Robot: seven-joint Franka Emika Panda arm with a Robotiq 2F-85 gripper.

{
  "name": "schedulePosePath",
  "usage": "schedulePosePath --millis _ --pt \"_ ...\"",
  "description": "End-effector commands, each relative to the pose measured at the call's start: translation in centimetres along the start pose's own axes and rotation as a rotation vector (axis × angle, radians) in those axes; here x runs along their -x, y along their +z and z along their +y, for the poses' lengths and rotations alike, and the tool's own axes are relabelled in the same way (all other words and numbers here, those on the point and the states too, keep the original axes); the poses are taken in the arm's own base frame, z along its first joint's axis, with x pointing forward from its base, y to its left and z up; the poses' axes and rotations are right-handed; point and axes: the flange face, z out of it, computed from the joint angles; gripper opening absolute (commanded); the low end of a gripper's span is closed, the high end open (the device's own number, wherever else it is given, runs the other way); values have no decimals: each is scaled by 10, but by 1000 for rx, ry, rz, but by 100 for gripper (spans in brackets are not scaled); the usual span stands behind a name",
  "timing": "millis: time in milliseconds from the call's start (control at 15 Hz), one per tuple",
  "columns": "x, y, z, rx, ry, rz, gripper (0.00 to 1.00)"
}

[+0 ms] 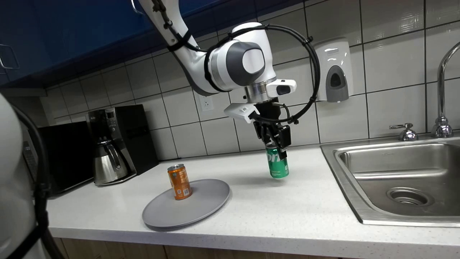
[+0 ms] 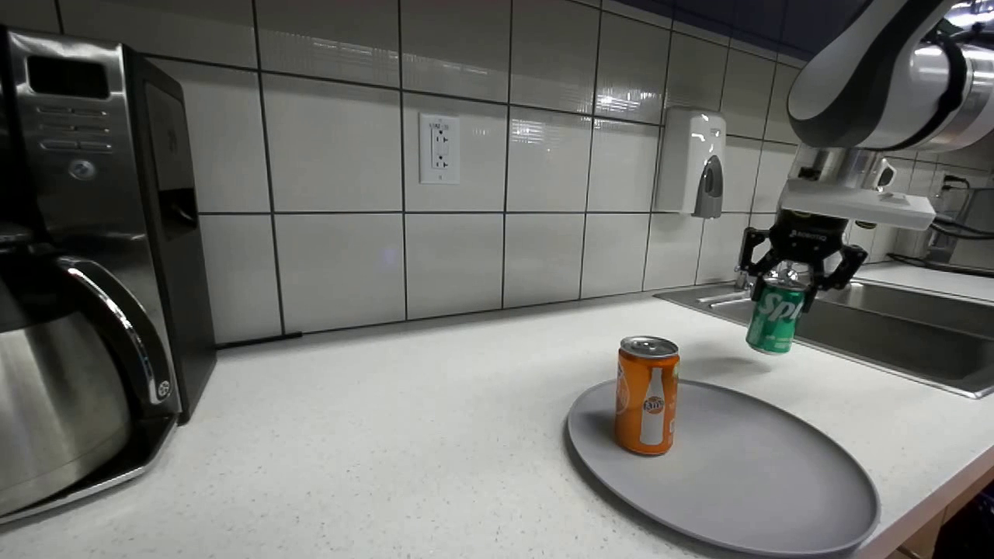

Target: Put the cans on the grey plate

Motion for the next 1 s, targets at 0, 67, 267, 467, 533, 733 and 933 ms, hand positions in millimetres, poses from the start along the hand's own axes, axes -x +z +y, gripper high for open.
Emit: schedulePosePath --millis 0,67,267,467,533,733,933 --pt "12 -13 -14 -4 -54 4 40" --pt "15 -12 -17 -4 -66 4 40" --pt "24 -13 -27 -7 -97 1 40" --pt "34 -17 -35 -15 -125 2 40" --pt "37 -18 -36 -18 -133 2 40" --pt "50 -23 -41 -27 -161 -2 40" --pt "63 -28 -45 -34 -196 -4 40"
